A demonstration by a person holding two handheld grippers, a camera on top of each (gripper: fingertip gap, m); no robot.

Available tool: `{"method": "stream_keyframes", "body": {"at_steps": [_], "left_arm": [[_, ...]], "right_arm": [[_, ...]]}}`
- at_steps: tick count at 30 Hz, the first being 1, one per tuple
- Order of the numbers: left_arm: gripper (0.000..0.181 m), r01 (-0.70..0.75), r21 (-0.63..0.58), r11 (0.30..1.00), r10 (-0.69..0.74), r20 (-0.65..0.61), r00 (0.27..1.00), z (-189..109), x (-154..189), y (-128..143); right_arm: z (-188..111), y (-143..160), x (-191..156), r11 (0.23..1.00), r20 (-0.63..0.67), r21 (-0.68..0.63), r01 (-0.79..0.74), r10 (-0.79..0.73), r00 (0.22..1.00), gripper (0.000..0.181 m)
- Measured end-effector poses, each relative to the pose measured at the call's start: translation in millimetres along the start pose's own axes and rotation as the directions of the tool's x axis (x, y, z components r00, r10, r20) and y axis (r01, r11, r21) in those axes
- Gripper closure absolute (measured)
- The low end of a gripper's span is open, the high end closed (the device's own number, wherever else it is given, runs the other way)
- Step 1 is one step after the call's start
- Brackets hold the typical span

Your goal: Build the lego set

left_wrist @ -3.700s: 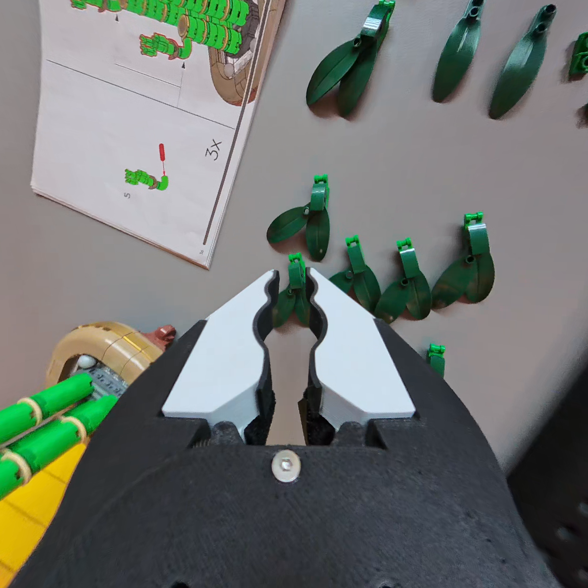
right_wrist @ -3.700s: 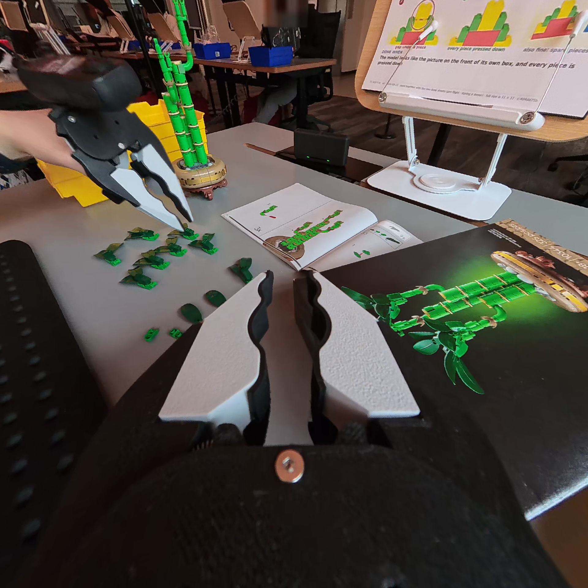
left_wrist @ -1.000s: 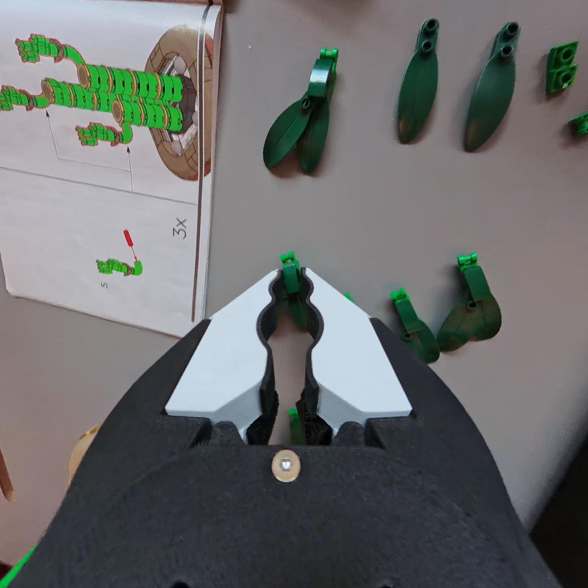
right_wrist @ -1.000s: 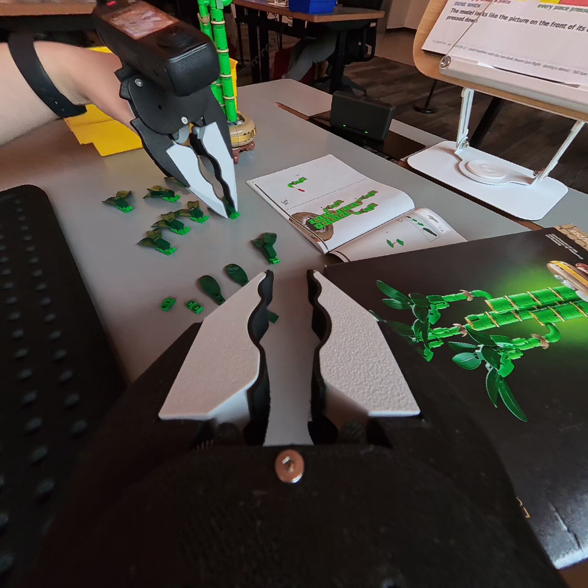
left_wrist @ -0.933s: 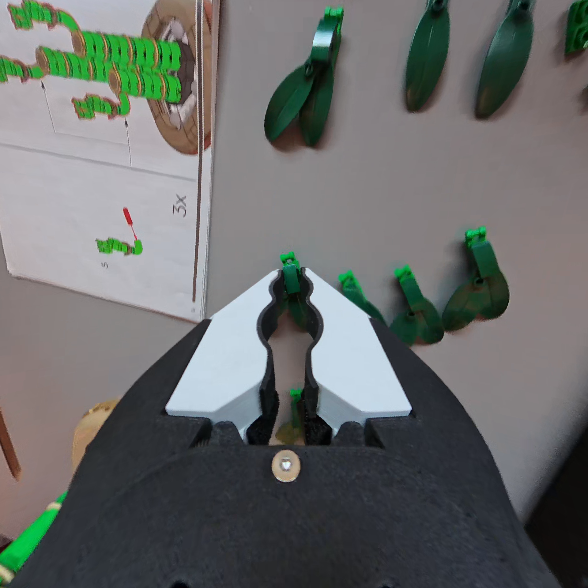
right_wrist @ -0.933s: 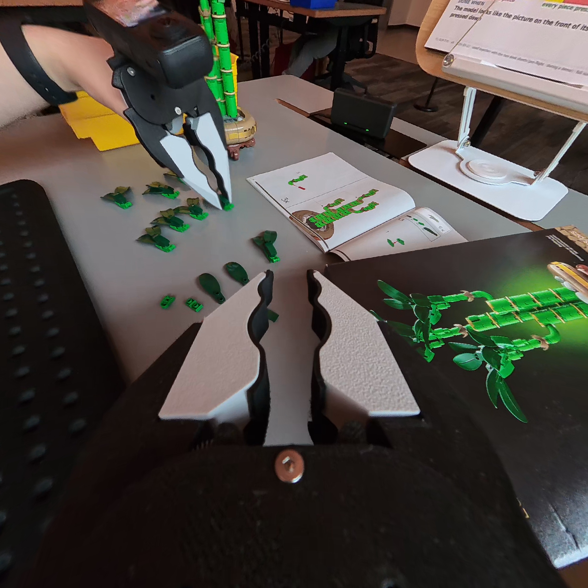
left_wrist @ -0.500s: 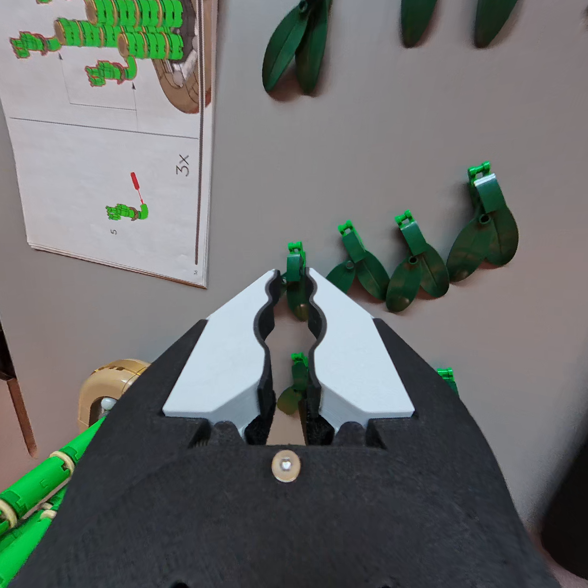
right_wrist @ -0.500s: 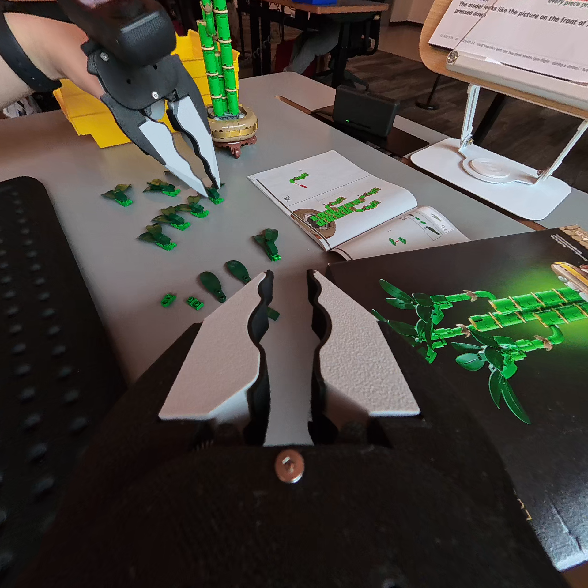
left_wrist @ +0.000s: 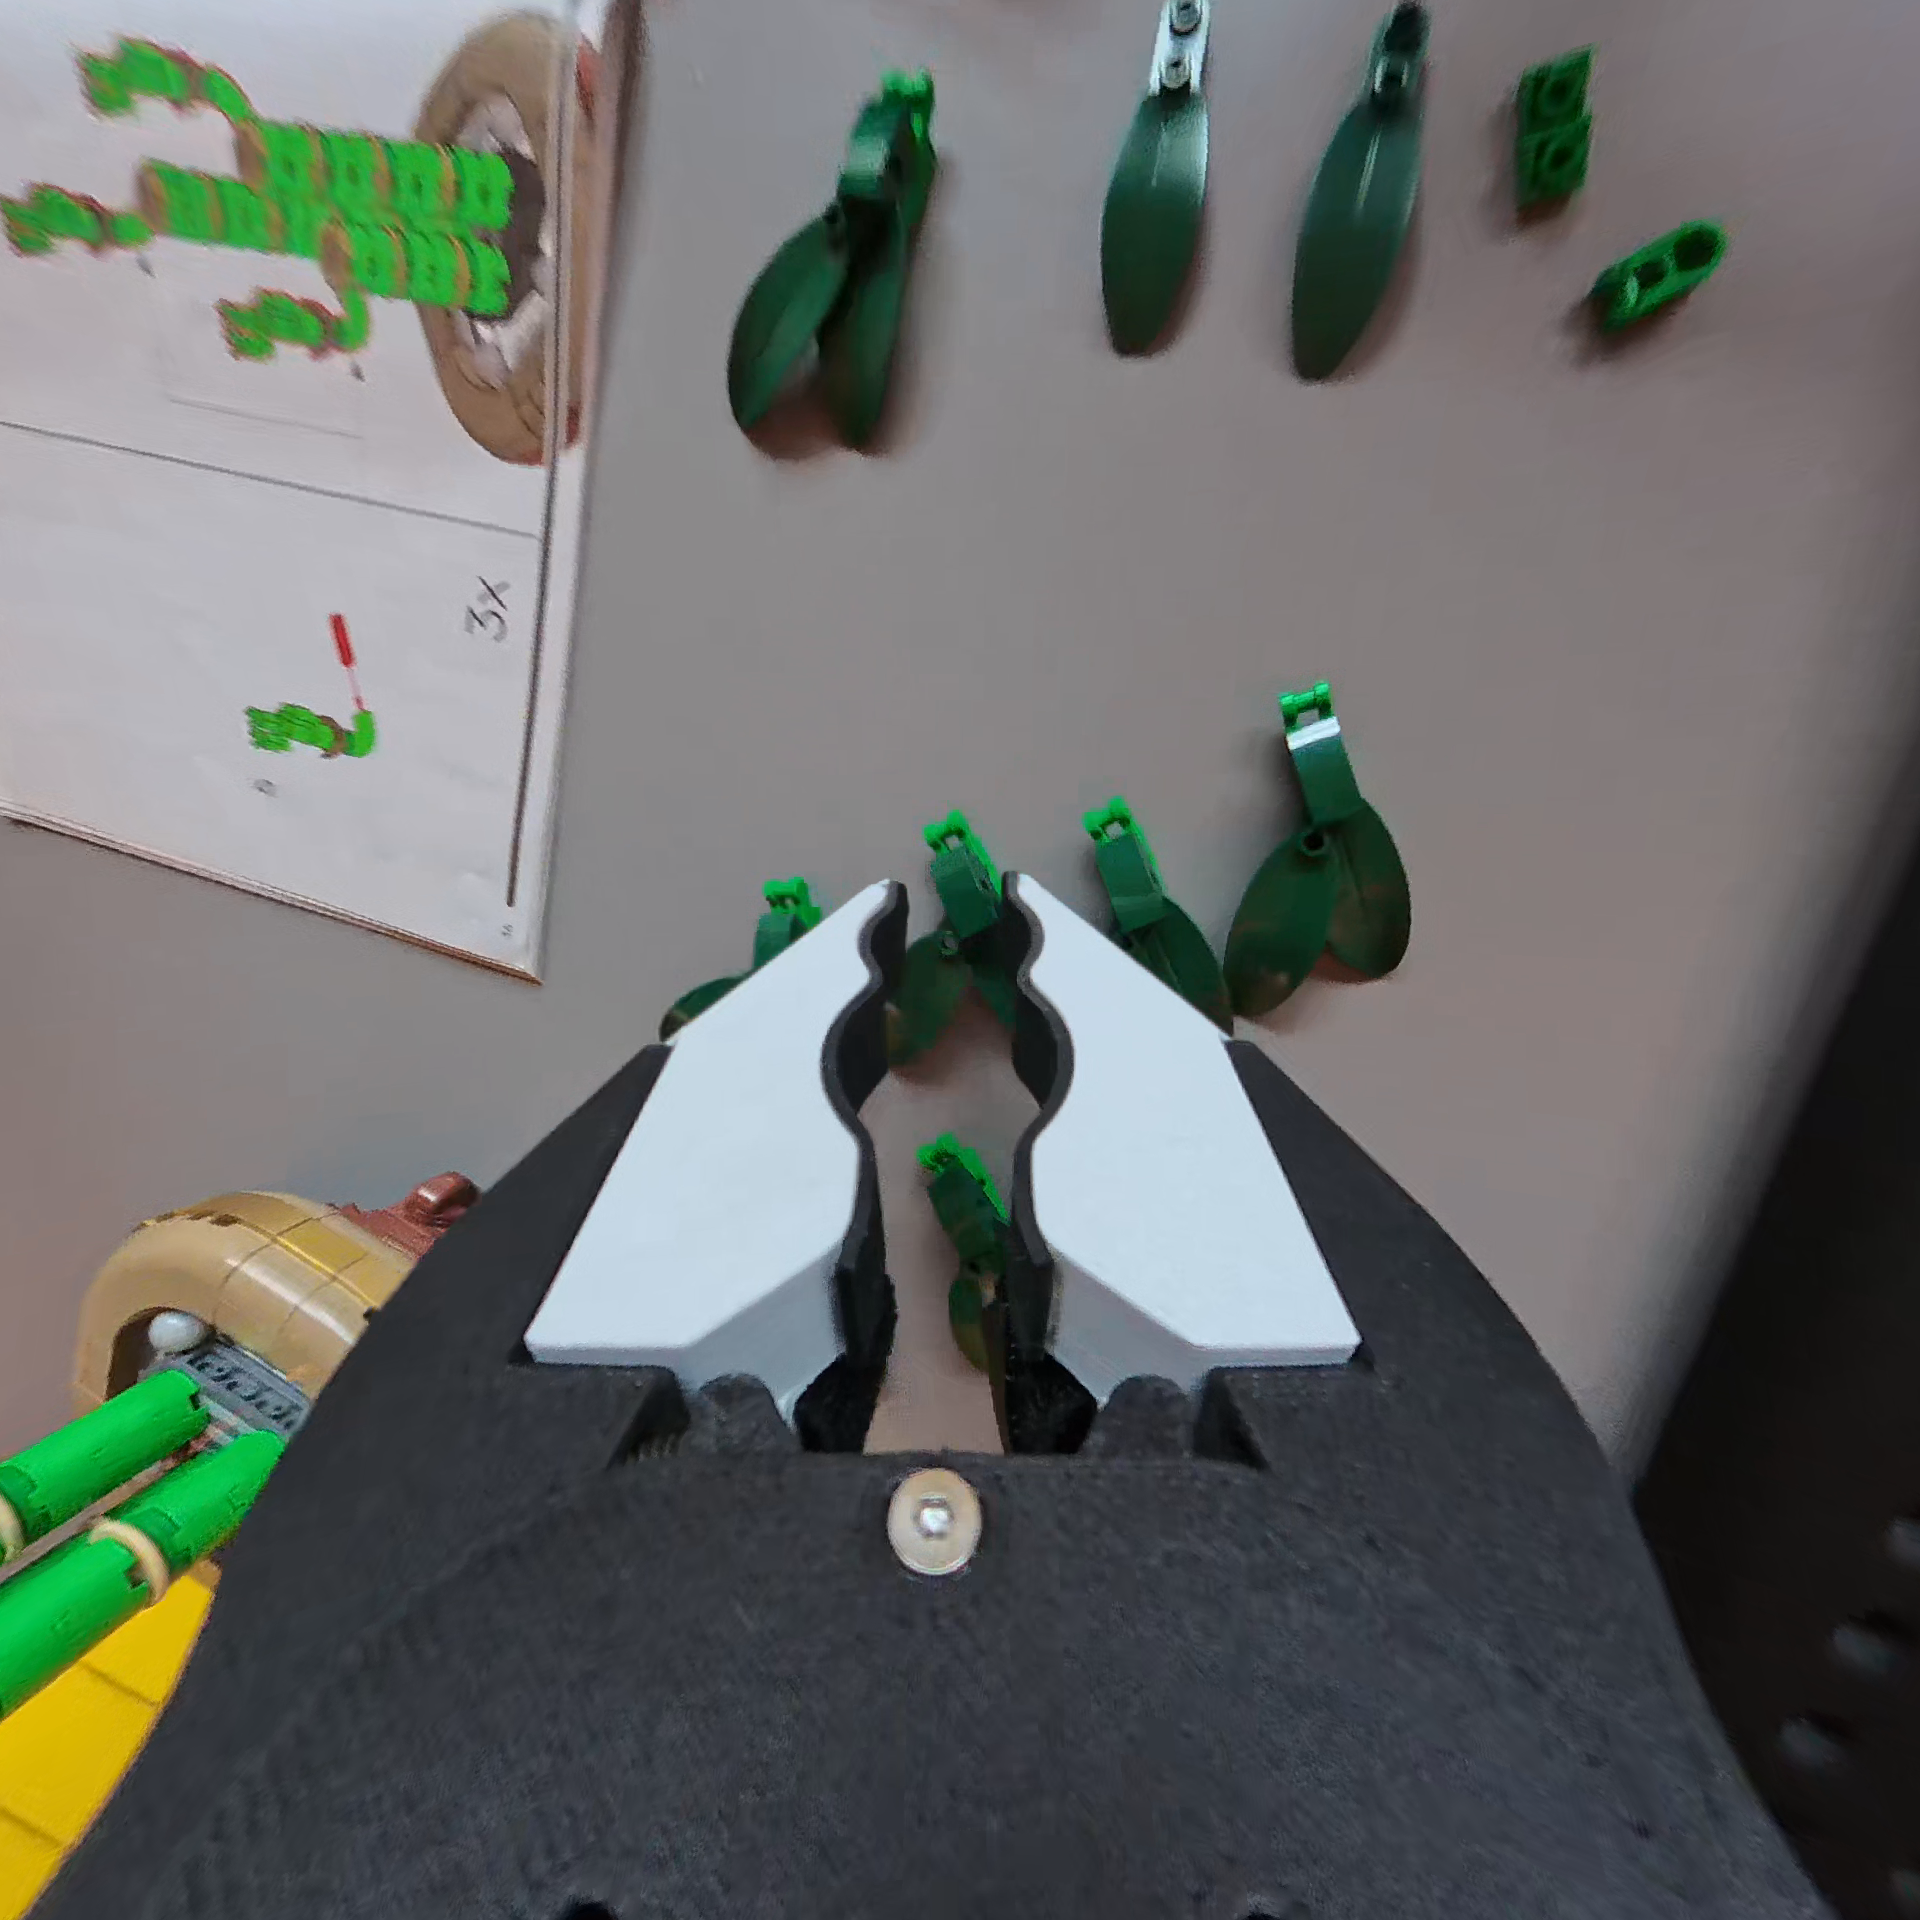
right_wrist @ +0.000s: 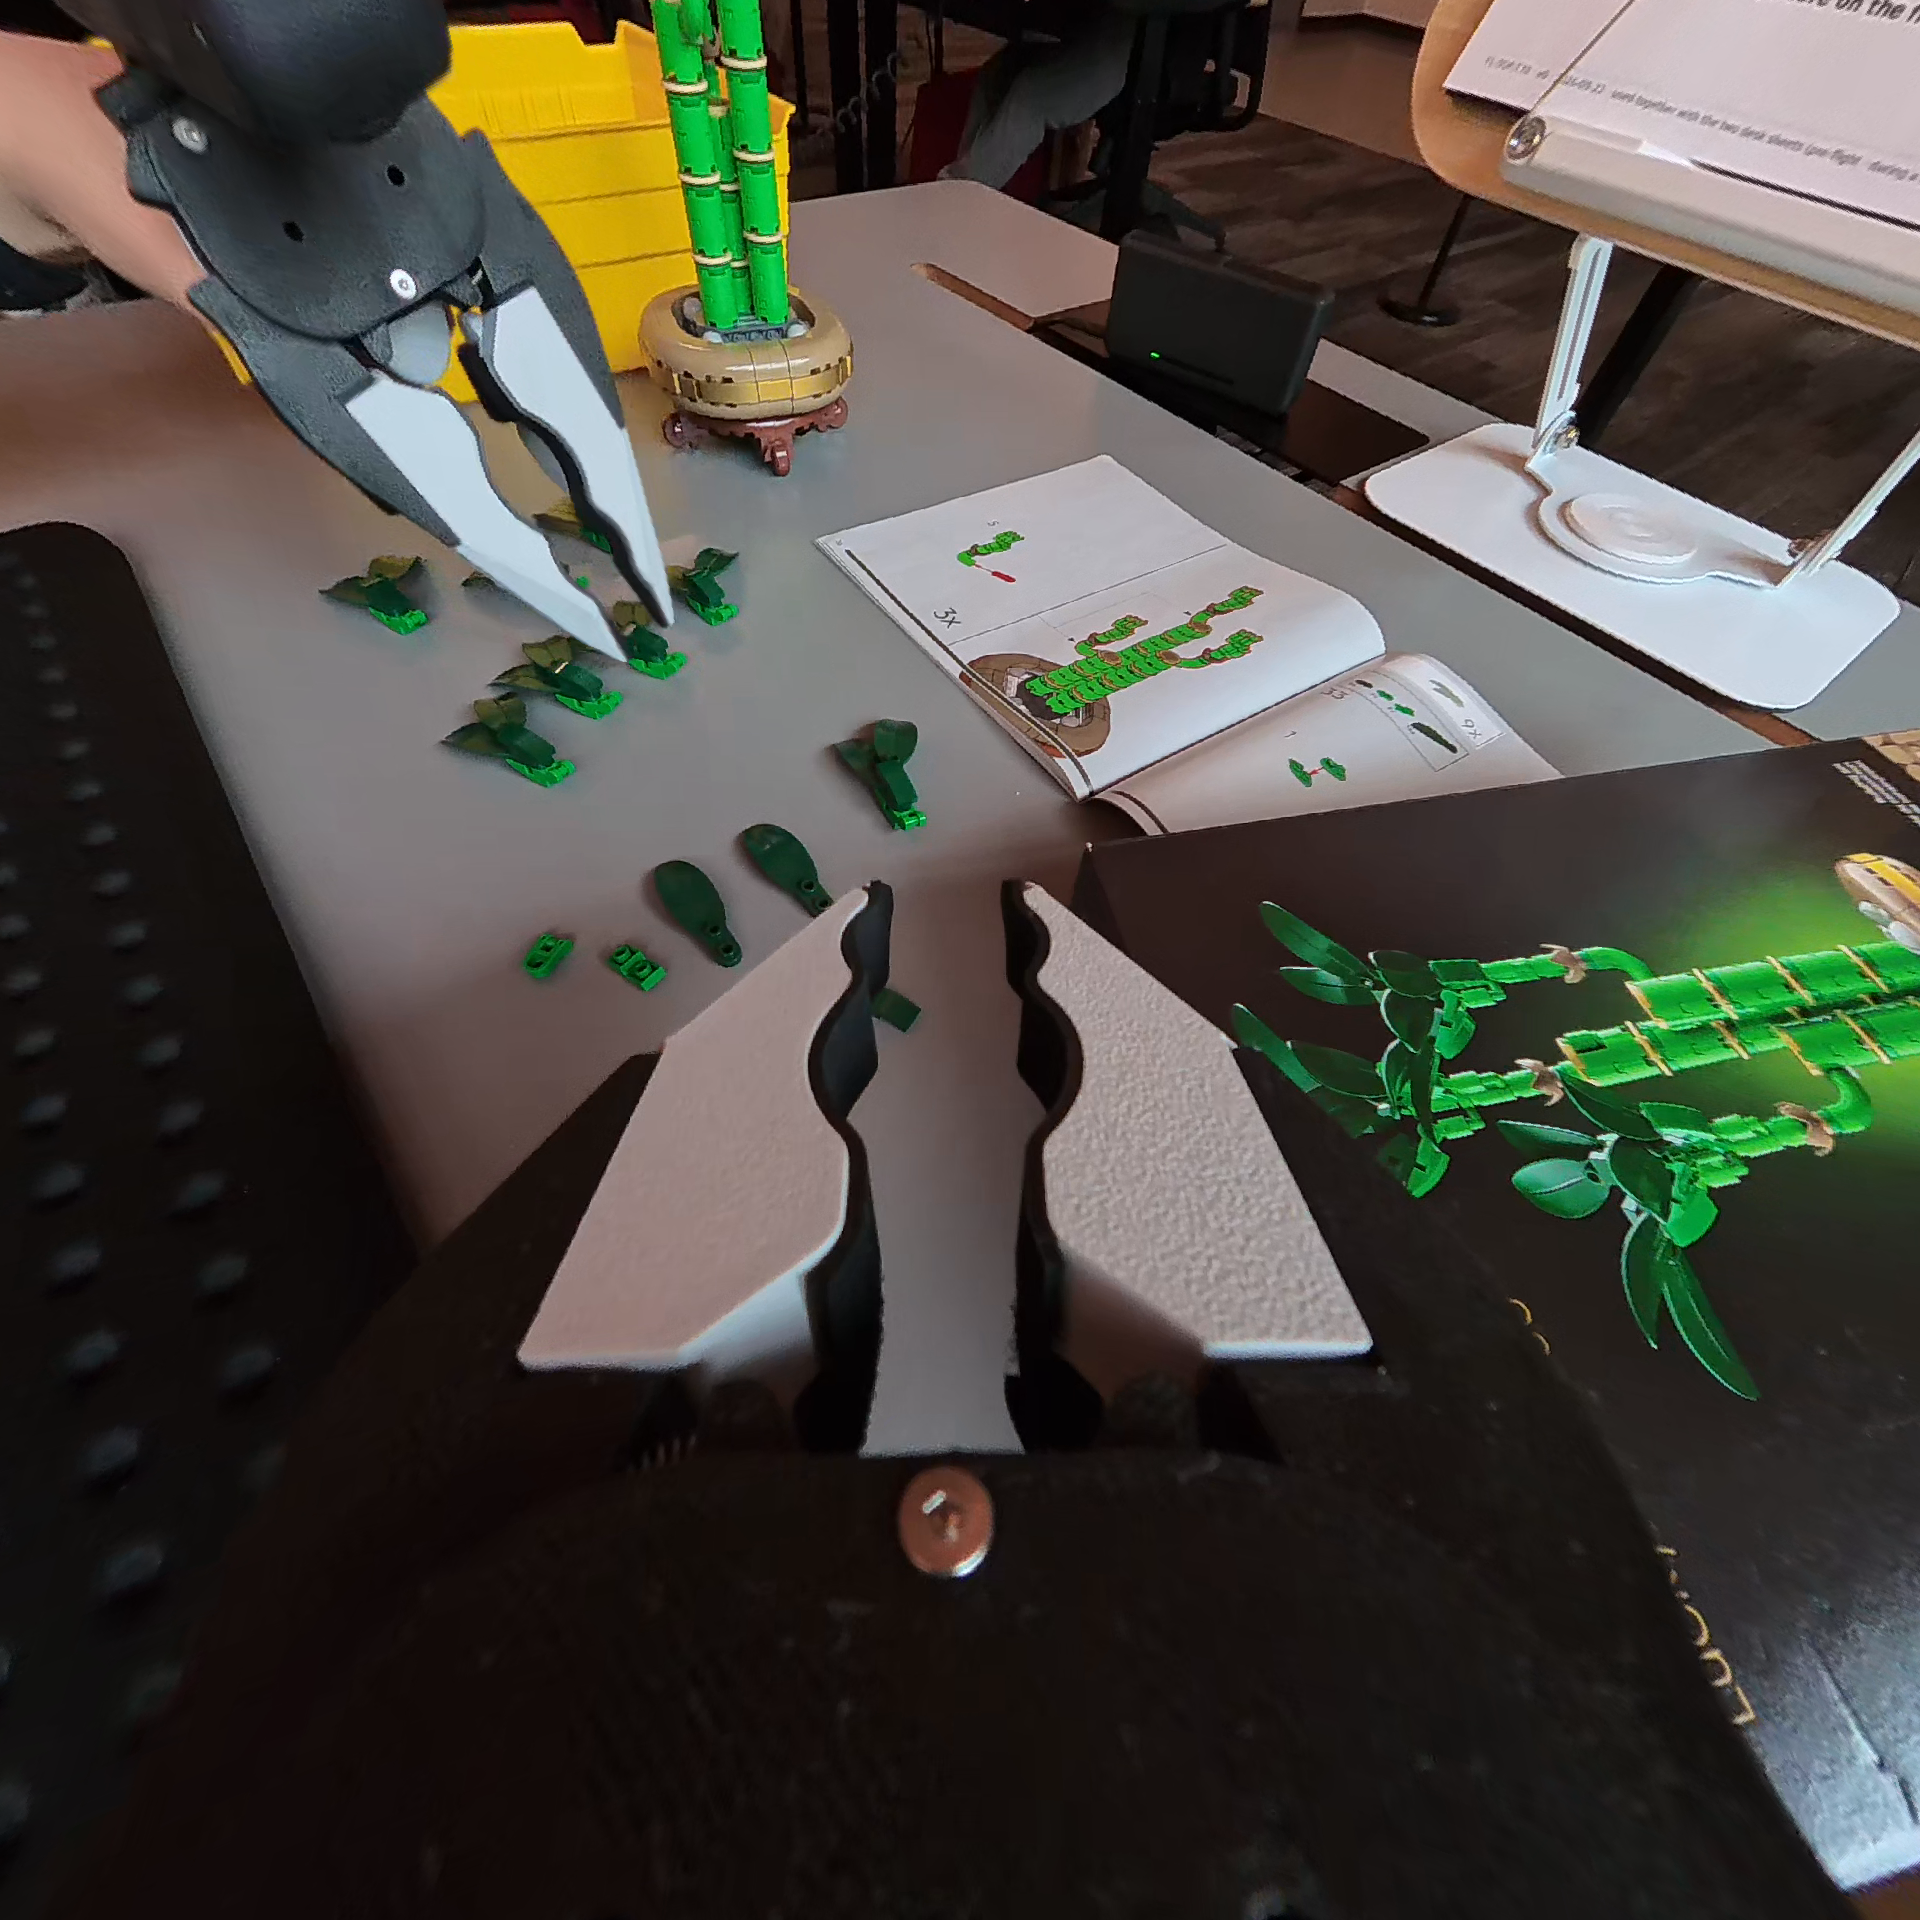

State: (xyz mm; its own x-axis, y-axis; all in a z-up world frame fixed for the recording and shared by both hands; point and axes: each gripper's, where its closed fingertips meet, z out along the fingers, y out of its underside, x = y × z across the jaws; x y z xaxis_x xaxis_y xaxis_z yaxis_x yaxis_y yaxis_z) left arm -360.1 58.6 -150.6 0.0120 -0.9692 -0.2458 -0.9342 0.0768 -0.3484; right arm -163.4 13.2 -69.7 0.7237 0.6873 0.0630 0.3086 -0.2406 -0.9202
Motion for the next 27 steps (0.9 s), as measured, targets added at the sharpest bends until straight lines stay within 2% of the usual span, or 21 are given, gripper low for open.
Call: {"method": "stream_keyframes", "body": {"at_steps": [1,5,8,11,14,18,23,27], "left_arm": [[0.168,-0.010,-0.024,1.000,0.010,0.012,1.000,2.2,-1.1,4.8],[0.171,-0.009,-0.061,0.998,0.010,0.019,1.000,0.0,-5.1,20.9],[0.169,0.010,-0.034,0.999,-0.010,0.008,1.000,-2.9,-7.4,25.4],[0.157,0.035,0.066,0.997,-0.035,-0.005,0.999,-12.3,-4.0,9.4],[0.158,-0.009,0.153,0.988,0.009,-0.001,1.000,-24.7,8.5,-10.5],[0.164,-0.038,0.095,0.995,0.042,-0.035,0.999,-15.1,27.6,-11.9],[0.171,-0.045,0.052,0.998,0.046,-0.028,0.999,-4.5,31.1,0.5],[0.170,-0.025,0.047,0.999,0.026,-0.015,1.000,-8.0,31.8,11.3]], "right_arm": [[0.2,0.5,0.0,1.000,-0.001,-0.002,0.001,-0.001,1.000,0.161],[0.0,0.7,-0.2,1.000,-0.002,-0.004,0.005,-0.005,1.000,0.161],[0.1,0.2,-1.6,1.000,0.002,-0.005,0.009,-0.009,1.000,0.161],[0.4,0.7,-2.5,1.000,0.001,-0.008,0.019,-0.019,1.000,0.161],[1.3,2.2,-2.9,1.000,0.003,-0.017,0.020,-0.020,1.000,0.161],[2.0,2.6,-3.5,0.999,0.004,-0.022,0.026,-0.026,1.000,0.161],[2.2,3.4,-2.6,0.999,-0.002,-0.024,0.030,-0.030,1.000,0.161],[2.9,3.5,-3.5,0.999,0.002,-0.028,0.029,-0.029,1.000,0.161]]}}
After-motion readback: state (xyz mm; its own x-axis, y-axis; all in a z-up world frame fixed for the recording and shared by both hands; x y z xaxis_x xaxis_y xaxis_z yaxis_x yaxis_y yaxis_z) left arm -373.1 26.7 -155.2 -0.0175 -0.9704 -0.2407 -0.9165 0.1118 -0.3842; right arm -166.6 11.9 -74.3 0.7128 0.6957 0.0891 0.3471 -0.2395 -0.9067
